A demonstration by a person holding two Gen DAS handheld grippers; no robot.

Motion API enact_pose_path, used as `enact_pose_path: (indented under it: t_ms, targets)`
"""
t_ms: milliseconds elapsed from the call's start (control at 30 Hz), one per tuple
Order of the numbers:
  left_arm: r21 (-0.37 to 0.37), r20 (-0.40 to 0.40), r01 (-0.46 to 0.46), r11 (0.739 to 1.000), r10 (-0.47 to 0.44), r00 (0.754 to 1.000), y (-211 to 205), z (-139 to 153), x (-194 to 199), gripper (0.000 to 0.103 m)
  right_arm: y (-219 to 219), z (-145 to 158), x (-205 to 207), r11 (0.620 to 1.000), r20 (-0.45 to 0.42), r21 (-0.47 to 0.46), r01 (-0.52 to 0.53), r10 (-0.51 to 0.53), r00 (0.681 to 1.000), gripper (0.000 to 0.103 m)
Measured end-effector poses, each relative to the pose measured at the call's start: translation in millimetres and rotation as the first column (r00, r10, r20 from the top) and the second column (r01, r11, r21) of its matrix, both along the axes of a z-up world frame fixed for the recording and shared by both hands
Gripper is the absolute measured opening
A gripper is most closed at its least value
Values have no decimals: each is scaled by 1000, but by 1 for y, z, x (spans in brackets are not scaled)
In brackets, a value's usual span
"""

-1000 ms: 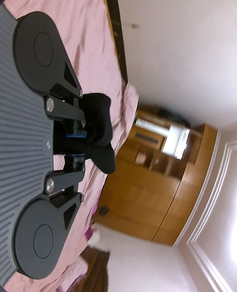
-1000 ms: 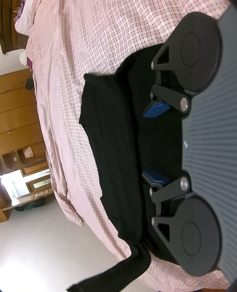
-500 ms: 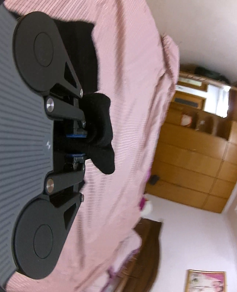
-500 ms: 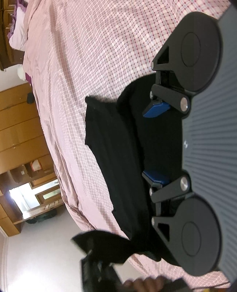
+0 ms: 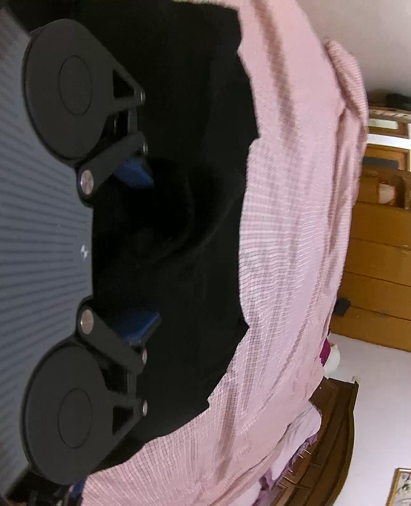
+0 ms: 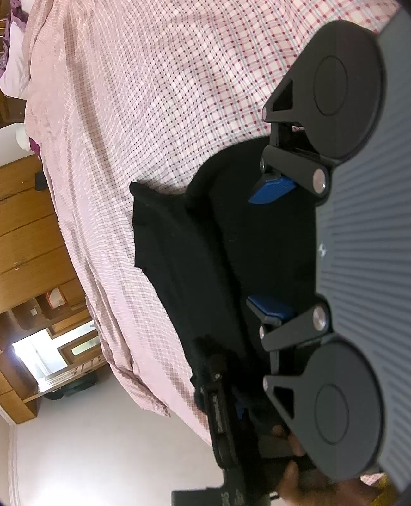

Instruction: Fold small clothes

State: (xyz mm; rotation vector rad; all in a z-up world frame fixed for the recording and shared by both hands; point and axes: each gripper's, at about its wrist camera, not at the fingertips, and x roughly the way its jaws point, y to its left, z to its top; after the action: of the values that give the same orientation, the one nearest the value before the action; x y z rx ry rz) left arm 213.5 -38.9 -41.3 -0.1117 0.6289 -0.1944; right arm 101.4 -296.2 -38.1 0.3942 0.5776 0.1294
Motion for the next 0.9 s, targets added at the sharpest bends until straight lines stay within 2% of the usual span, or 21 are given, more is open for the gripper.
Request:
enact_pose_path:
  t_ms: [233, 433, 600, 767, 900]
  targets:
    - [15, 6, -10, 1000, 10, 1000, 26, 35, -34, 88, 2, 5, 0, 1000, 9, 4, -15, 15, 1000, 66]
    - [66, 43, -96, 993, 93, 995, 62, 58, -73, 89, 14, 17, 12, 997, 20, 26, -76, 75, 997, 66]
    - [148, 68, -190, 971, 182, 981, 89, 59, -96, 90, 31, 27, 36, 988, 10, 42, -146, 146, 989, 66]
    - [165, 31, -270, 949, 268, 963, 117, 46, -106, 90, 51, 35, 65, 980, 18, 52, -194, 193, 981, 66]
    - [170, -13, -321, 932, 328, 945, 137, 35, -108, 90, 65, 31, 95, 968, -31, 101, -228, 232, 972, 66]
